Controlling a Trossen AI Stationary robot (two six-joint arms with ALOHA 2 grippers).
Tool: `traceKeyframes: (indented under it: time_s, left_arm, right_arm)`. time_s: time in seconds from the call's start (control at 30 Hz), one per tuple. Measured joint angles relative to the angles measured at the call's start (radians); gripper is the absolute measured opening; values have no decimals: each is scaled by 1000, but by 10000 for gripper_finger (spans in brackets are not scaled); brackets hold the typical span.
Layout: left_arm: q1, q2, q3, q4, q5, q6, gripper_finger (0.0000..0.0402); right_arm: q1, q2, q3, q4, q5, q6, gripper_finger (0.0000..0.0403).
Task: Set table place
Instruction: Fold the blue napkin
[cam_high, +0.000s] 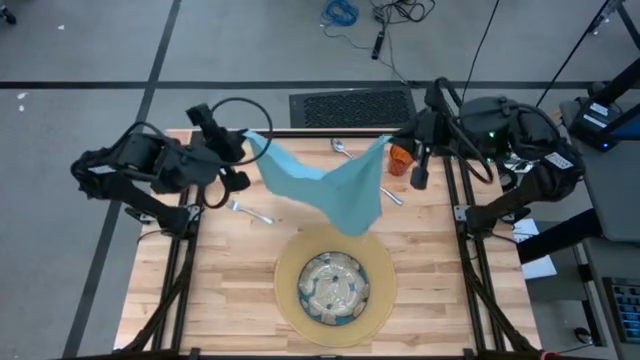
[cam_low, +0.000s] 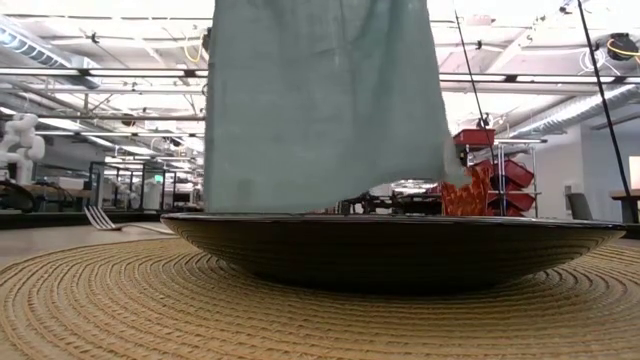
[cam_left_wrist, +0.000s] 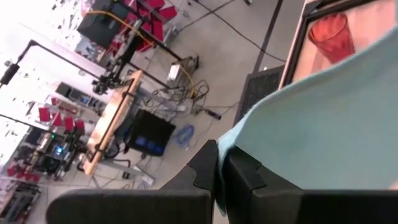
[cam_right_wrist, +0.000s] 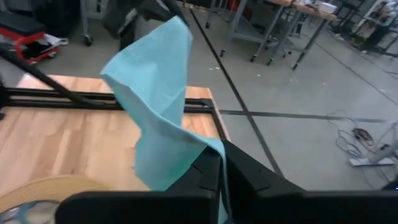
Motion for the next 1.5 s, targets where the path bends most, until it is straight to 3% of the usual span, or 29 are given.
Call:
traceKeyframes:
  time_s: [0.3,0.5,0.67,0.9,1.07,1.17,1.33,1.5]
  left_arm:
    - [-159,5,0,-4,-103,-46,0]
    - [-82,1,32,-3,-153,0,0]
    - [77,0,55,9,-120,51,0]
    - [385,16,55,162,135,186,0]
    - [555,62,56,357,225,373,0]
    - [585,71,63,304,299,316,0]
    - [546,72,-5,91,322,127,0]
    - [459,26,-152,66,318,5,0]
  right_arm:
    - [145,-1,0,-77,166,67,0]
    - [59,-4,0,-66,178,30,0]
    - [-106,1,0,-53,56,-20,0]
    - [-367,44,0,68,-145,-119,0]
    - [-529,108,0,123,-248,-163,0]
    - [-569,121,0,101,-321,-139,0]
    - [-514,120,-25,43,-358,-141,0]
    - [-429,68,-186,34,-356,-111,0]
